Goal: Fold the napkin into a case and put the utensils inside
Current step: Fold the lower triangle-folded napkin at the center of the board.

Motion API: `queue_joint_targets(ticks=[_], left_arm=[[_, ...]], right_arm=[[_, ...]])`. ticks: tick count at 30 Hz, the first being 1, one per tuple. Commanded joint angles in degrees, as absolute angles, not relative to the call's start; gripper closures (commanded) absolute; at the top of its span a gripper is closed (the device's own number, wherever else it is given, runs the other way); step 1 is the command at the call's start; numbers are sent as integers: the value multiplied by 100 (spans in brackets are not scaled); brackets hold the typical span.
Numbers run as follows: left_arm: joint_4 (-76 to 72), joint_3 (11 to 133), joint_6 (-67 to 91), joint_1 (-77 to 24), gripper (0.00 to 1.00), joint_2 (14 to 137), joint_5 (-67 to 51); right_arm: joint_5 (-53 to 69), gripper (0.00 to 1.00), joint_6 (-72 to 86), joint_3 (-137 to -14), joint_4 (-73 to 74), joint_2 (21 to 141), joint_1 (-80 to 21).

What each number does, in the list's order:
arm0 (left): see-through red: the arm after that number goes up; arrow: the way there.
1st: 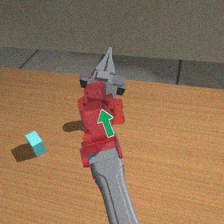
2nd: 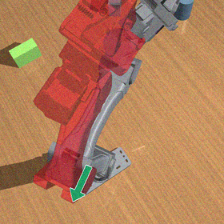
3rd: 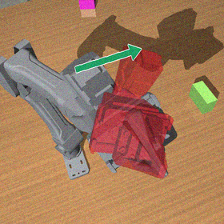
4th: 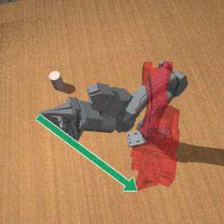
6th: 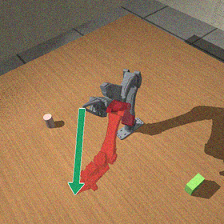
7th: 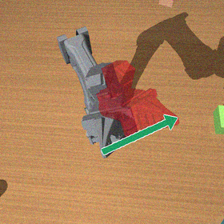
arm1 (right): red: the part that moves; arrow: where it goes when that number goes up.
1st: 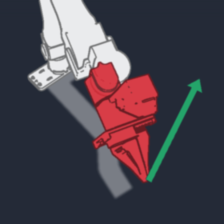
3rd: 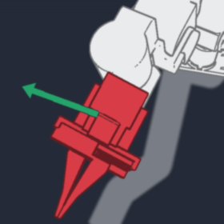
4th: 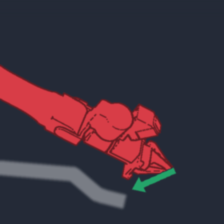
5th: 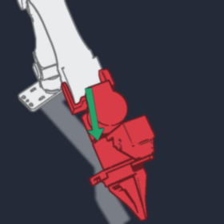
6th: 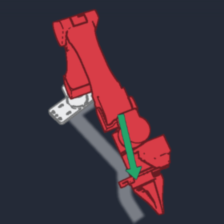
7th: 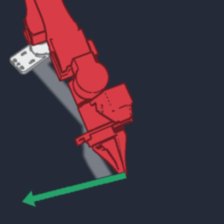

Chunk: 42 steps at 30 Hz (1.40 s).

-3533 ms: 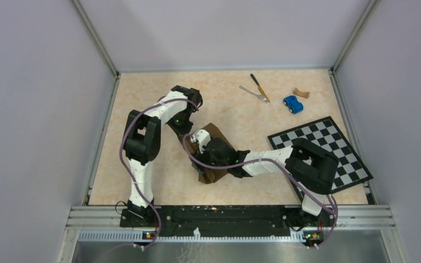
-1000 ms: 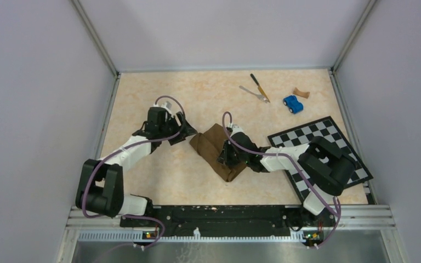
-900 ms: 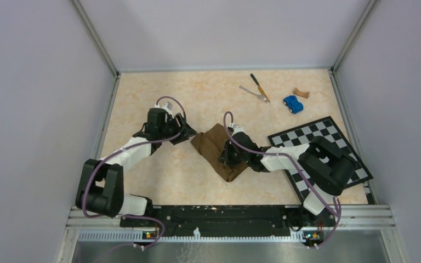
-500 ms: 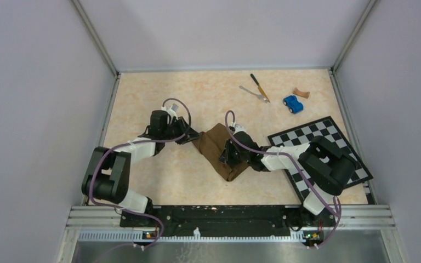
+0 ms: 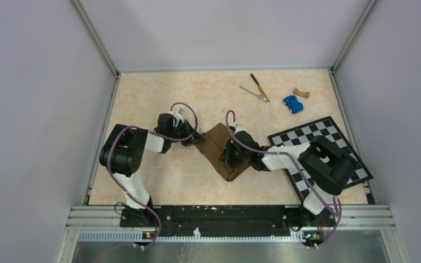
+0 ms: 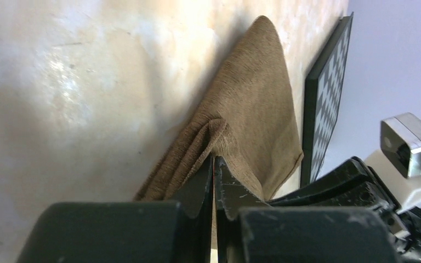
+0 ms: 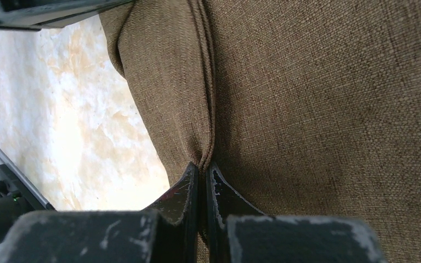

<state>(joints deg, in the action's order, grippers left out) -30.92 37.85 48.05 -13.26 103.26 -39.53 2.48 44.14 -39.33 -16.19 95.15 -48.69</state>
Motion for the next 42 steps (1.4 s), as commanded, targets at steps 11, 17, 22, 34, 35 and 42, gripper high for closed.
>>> queue_joint_targets(ticks=[11, 17, 22, 34, 35, 42], left_arm=[[-2626, 4202, 4284, -1192, 100, 10989, -3359], [-2523, 4259, 4211, -1169, 100, 11032, -3455], [-2505, 4288, 4211, -1169, 100, 11012, -3527], [-2397, 4453, 4199, -1169, 100, 11155, -3586], [-2384, 4457, 4190, -1169, 100, 11160, -3586], [-2265, 4573, 4092, -1169, 100, 11219, -3663]], right_arm=[[1035, 74, 2567, -4494, -617, 9008, -4416], [1162, 44, 1702, -4273, -76, 8392, -4371], [1384, 33, 1486, -4056, -47, 8063, -4478], [-1954, 73, 2082, -3897, 822, 8449, -5317], [-2256, 76, 2202, -3886, 930, 8428, -5333], [-1875, 80, 2073, -4384, 1331, 8044, -5335]])
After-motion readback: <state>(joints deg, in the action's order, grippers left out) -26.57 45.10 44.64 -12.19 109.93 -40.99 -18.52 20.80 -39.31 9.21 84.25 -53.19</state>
